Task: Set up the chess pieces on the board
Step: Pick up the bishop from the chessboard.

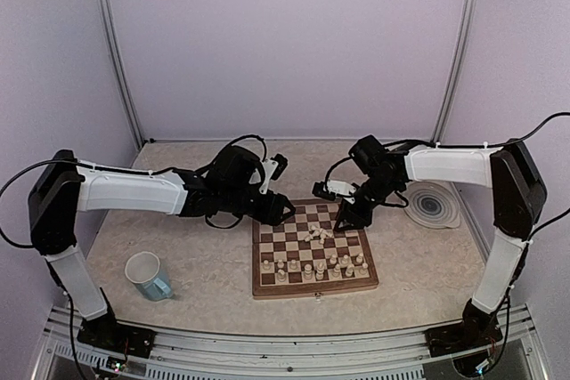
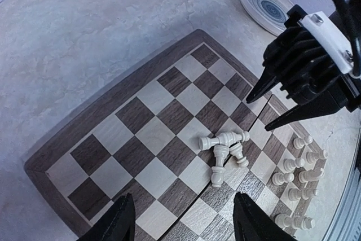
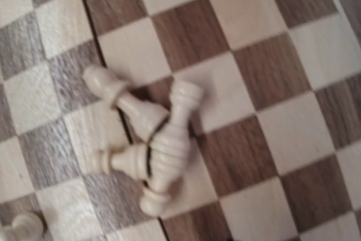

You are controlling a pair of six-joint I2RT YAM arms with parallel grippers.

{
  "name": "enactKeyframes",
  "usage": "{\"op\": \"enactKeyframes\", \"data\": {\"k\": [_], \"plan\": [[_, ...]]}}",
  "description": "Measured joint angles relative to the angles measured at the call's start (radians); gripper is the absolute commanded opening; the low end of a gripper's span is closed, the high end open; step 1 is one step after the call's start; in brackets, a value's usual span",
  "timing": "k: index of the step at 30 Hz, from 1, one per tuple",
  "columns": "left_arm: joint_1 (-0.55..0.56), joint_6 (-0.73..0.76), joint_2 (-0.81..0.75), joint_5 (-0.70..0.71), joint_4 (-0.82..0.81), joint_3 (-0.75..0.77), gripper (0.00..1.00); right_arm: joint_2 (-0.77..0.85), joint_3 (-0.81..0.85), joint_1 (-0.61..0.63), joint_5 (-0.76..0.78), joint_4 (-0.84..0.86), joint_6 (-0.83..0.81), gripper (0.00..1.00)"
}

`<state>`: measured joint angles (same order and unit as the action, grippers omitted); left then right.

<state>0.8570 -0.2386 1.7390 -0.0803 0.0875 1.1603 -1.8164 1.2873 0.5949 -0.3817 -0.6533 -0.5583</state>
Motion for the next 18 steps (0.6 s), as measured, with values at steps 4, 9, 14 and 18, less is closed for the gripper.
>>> {"op": "enactKeyframes", "data": {"k": [4, 9, 14, 18], "plan": [[-0.003, -0.092, 0.022, -0.040, -0.122, -0.068, 0.56, -0.018, 0.000, 0.018, -0.011, 0.016, 0.000, 0.34], [-0.004, -0.185, 0.061, -0.063, -0.225, -0.084, 0.54, -0.048, 0.000, 0.034, -0.018, 0.024, -0.002, 0.34], [-0.004, -0.229, 0.109, -0.068, -0.288, -0.084, 0.52, -0.063, 0.000, 0.046, -0.019, 0.035, -0.002, 0.34], [-0.002, -0.237, 0.149, -0.072, -0.298, -0.084, 0.52, -0.068, -0.001, 0.051, -0.017, 0.048, -0.002, 0.33]]}}
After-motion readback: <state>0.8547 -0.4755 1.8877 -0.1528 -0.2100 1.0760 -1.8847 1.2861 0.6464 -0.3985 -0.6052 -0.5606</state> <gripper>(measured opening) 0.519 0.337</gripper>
